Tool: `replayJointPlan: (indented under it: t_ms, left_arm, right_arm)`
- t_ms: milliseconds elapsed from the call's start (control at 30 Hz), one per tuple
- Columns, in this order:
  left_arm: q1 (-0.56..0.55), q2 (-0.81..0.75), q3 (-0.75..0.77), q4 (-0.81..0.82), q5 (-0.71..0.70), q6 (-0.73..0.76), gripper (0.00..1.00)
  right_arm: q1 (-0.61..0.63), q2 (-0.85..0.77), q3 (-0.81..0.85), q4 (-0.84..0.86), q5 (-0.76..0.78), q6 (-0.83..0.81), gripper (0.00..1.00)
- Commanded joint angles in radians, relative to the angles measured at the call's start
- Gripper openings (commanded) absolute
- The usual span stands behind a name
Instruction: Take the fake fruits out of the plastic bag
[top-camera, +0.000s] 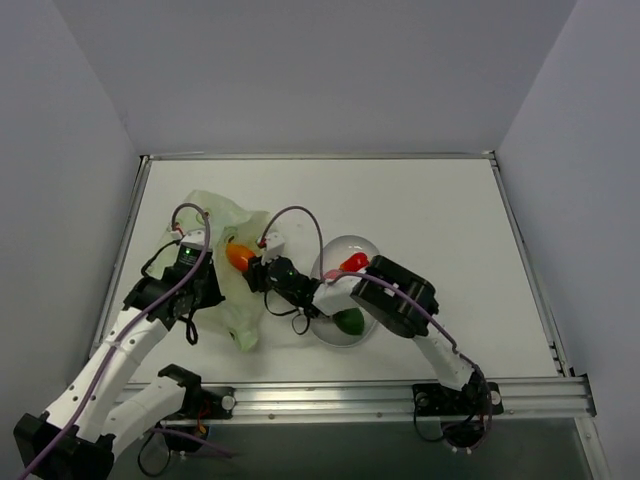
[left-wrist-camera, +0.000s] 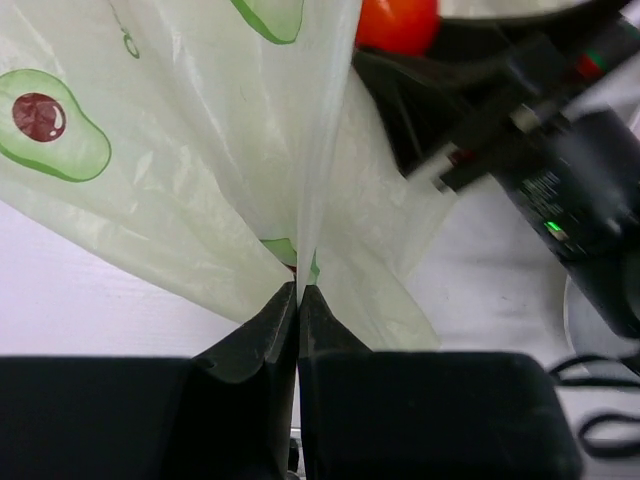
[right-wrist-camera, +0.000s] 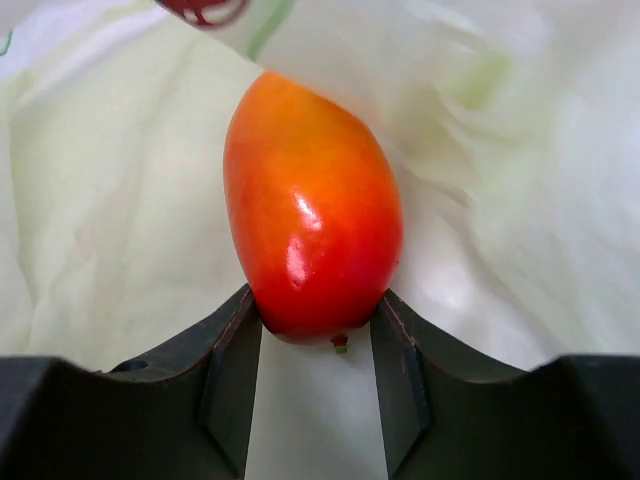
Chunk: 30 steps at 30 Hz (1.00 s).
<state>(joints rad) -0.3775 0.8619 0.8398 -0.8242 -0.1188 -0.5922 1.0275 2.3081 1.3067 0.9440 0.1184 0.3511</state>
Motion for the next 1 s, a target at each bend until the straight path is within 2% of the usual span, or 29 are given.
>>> replayJointPlan:
  t_ms: [0,33,133,267,500,600,700,733,833,967]
  left_arm:
    - [0.006,0.037,-0.013,0.084,0.034,-0.008,0.02]
    - [0.005,0.046,-0.021,0.102,0.063,-0.008,0.02]
    - [-0.001,0.071,-0.051,0.175,0.103,-0.009,0.02]
    - [-0.009,0.086,-0.054,0.227,0.107,-0.001,0.02]
    - [-0.011,-0.032,0.033,0.212,0.071,0.034,0.02]
    - [-0.011,-0.052,0.068,0.131,0.071,0.057,0.02]
    - [-0.011,-0.084,0.079,0.076,0.096,0.066,0.02]
    - [-0.009,-0.093,0.071,0.074,0.119,0.068,0.02]
    - [-0.011,-0.107,0.056,0.109,0.180,0.078,0.03]
    - [-0.012,-0.066,0.042,0.210,0.254,0.084,0.02]
  right_arm:
    - [-0.017,-0.212,-0.203,0.206,0.113,0.028,0.16]
    - [-0.017,-0.290,-0.313,0.249,0.119,0.034,0.15]
    - [-0.012,-0.421,-0.468,0.248,0.145,0.054,0.15]
    - [0.005,-0.506,-0.544,0.194,0.135,0.104,0.15]
    - [0.114,-0.757,-0.670,0.053,0.179,0.118,0.15]
    - [0.123,-0.915,-0.753,-0.080,0.197,0.138,0.15]
    - [0.132,-1.099,-0.835,-0.241,0.266,0.170,0.15]
    - [0.134,-1.193,-0.848,-0.345,0.323,0.195,0.15]
    - [0.131,-1.362,-0.871,-0.549,0.421,0.238,0.15]
    - [0.126,-1.441,-0.870,-0.758,0.490,0.339,0.15]
